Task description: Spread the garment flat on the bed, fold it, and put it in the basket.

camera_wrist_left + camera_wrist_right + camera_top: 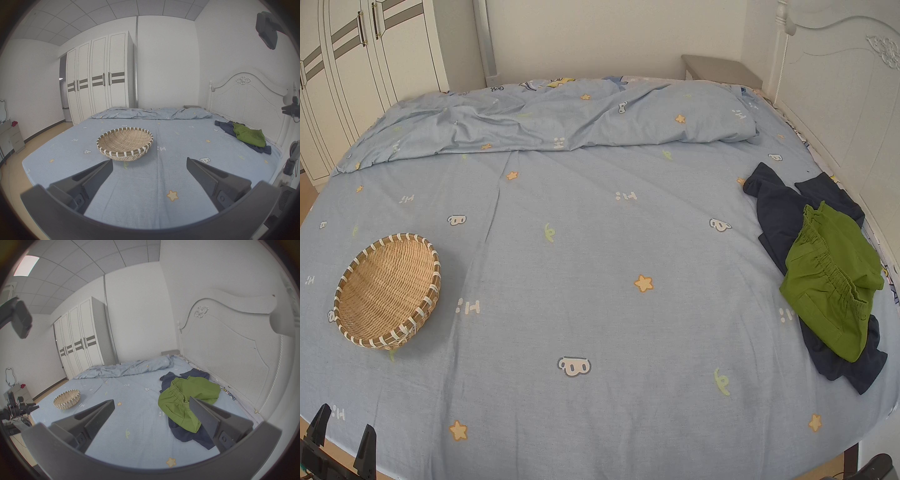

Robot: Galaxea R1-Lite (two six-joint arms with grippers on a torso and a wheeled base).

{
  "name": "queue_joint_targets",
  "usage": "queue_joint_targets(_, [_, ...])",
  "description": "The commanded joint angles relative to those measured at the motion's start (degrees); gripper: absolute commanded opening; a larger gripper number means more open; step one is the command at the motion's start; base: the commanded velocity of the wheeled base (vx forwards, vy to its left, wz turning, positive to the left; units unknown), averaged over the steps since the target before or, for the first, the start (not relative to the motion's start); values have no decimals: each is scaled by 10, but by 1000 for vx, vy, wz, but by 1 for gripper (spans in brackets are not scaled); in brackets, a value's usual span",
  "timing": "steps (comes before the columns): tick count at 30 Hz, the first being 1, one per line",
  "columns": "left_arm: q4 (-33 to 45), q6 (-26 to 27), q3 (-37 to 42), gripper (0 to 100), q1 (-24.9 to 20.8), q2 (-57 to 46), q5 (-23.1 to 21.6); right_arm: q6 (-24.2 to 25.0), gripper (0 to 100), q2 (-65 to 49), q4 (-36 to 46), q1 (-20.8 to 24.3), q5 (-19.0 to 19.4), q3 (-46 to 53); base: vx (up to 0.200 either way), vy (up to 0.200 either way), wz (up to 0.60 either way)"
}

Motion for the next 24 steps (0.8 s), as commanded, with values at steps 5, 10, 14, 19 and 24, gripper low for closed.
queue_joint_targets(5, [0,0,9,100,0,-2,0,-62,100,521,26,-62,-3,-253,0,0,0])
queue_joint_targets(10, [0,0,9,100,0,-1,0,-59,100,659,6,-93,43,-342,0,0,0])
queue_joint_targets(14, [0,0,9,100,0,-1,0,-55,100,738,7,-123,84,-392,0,0,0])
queue_joint_targets(19, [0,0,9,100,0,-2,0,-64,100,800,8,-153,134,-434,0,0,0])
queue_joint_targets(24, [0,0,9,100,0,-2,0,-51,100,862,7,-192,202,-478,0,0,0])
